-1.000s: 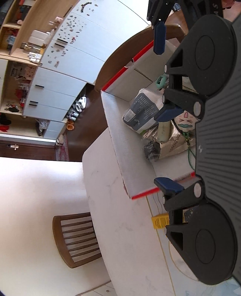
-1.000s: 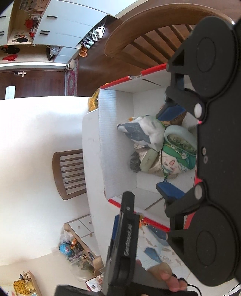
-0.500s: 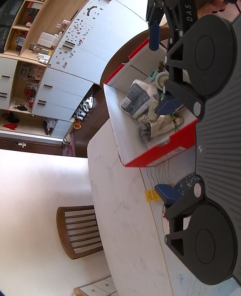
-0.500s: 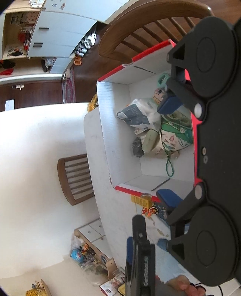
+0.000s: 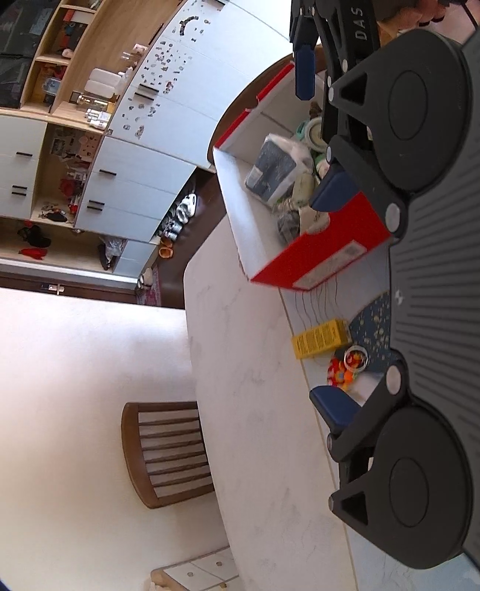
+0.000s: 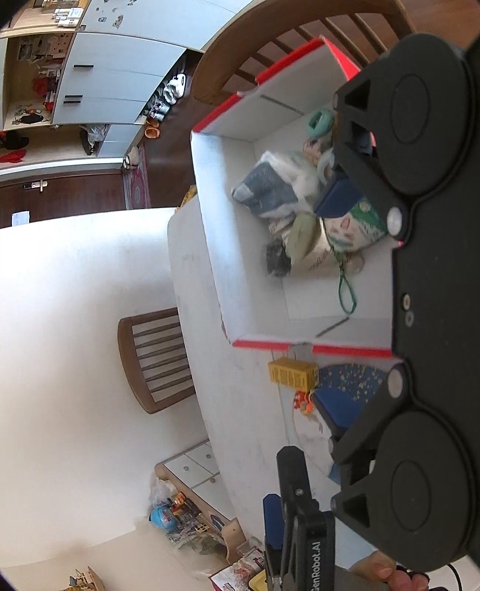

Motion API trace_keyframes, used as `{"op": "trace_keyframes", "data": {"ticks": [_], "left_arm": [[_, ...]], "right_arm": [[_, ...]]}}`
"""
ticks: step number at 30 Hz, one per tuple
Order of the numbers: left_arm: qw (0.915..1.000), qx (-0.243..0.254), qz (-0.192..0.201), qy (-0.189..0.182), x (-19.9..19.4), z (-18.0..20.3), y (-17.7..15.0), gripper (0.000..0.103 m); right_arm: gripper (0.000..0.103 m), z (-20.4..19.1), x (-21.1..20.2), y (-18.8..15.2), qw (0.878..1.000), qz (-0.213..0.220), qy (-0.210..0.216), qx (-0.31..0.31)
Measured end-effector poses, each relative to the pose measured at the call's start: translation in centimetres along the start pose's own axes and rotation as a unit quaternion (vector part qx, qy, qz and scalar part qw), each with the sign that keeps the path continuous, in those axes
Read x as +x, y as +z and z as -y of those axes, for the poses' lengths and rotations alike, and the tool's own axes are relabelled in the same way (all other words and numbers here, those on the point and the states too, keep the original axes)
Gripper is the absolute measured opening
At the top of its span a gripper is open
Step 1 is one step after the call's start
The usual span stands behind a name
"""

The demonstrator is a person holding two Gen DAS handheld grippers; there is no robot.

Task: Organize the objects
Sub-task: 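Withdraw both open tools from the box back toward the mat, then grasp the yellow box with the right tool while the left tool moves toward the red toy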

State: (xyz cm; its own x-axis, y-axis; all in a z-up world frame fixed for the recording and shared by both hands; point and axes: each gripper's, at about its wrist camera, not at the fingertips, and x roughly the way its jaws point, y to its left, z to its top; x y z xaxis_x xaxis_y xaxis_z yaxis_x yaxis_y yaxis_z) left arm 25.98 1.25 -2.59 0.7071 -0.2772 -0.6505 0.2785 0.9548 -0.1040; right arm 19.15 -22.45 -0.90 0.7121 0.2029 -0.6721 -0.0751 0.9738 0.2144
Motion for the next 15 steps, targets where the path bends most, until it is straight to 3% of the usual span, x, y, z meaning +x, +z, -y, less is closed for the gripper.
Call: {"op": "trace_keyframes", "data": {"ticks": [15], "left_arm": [[0.9999,0.002,0.011,-0.004,1.8,-6.2,-2.7,0.103]], "right_arm": [[0.098,-6.8,3.6,1.5,1.0,-0.021,0.016,-0.002]]}}
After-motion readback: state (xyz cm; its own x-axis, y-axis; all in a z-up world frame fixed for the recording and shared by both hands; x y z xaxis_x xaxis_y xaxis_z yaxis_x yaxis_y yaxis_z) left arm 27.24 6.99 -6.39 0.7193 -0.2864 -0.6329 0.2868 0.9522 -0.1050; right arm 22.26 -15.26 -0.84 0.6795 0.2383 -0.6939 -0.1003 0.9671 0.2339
